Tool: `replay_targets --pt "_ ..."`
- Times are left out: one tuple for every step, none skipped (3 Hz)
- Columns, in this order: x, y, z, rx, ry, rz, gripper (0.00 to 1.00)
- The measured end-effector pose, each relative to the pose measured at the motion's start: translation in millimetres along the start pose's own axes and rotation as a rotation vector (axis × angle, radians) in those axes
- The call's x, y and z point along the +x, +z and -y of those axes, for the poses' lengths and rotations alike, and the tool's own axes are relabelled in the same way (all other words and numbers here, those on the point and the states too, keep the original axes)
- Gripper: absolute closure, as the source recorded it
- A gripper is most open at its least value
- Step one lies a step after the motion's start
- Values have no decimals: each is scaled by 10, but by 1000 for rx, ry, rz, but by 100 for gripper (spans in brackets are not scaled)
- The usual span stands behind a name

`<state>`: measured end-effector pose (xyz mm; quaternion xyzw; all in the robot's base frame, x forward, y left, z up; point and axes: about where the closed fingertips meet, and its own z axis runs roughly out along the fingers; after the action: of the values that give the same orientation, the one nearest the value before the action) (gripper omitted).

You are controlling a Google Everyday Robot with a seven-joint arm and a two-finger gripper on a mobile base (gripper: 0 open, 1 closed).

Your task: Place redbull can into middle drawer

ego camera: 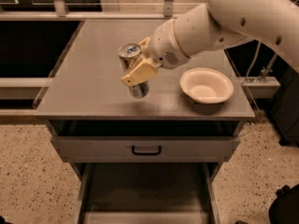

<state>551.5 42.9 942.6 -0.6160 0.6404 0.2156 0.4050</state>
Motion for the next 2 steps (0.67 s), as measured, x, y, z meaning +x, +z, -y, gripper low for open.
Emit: replay_targets --pt "-4 -501 -492 119 52 -47 100" --pt "137 -770 -926 229 120 -63 100"
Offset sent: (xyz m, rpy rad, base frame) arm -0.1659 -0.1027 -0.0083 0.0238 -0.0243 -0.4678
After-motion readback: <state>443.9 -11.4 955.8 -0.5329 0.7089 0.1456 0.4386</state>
